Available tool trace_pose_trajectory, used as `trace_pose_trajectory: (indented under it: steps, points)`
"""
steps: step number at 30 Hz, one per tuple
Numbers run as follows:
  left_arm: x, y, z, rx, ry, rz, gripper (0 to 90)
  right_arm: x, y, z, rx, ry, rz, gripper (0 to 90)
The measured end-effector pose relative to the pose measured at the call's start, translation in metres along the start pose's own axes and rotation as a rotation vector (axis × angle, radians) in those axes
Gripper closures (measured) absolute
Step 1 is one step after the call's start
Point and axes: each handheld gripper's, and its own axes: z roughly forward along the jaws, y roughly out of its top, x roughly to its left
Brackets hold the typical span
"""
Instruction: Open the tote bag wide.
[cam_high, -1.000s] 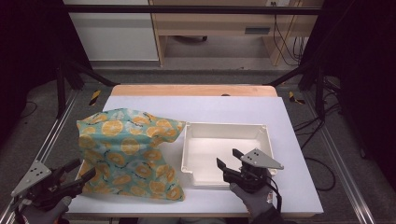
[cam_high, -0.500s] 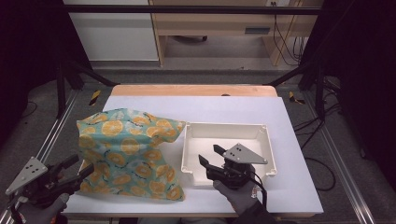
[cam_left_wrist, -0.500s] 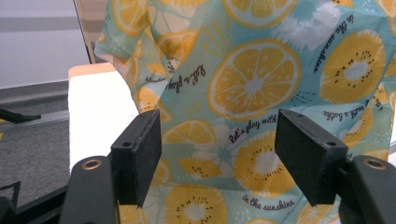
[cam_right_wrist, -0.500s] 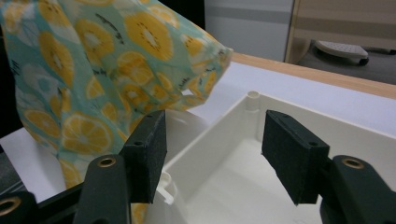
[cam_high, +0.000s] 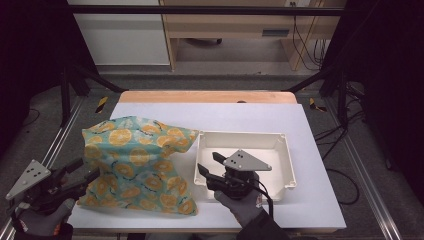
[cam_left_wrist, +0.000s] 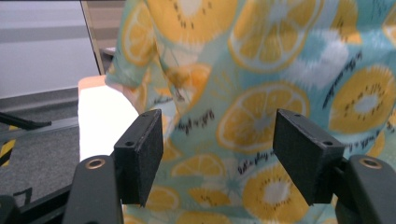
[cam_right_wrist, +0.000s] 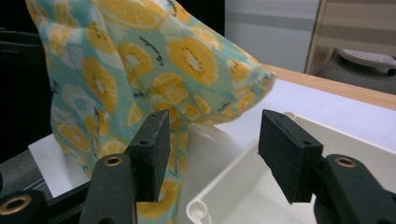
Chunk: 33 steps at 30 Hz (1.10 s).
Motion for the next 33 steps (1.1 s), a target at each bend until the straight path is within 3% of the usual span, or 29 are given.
trace_pose_trajectory:
  steps: [15, 23, 33]
  points:
    - [-0.003, 0.015, 0.007, -0.020, 0.000, 0.010, 36.0, 0.024, 0.017, 0.021, -0.010, 0.080, -0.019, 46.4]
    - [-0.003, 0.014, 0.010, -0.007, 0.000, 0.012, 39.9, 0.038, 0.019, 0.037, 0.021, 0.114, -0.042, 50.0]
    - [0.003, 0.007, 0.013, 0.011, 0.001, -0.008, 57.8, 0.046, 0.019, 0.060, 0.062, 0.142, -0.053, 65.6]
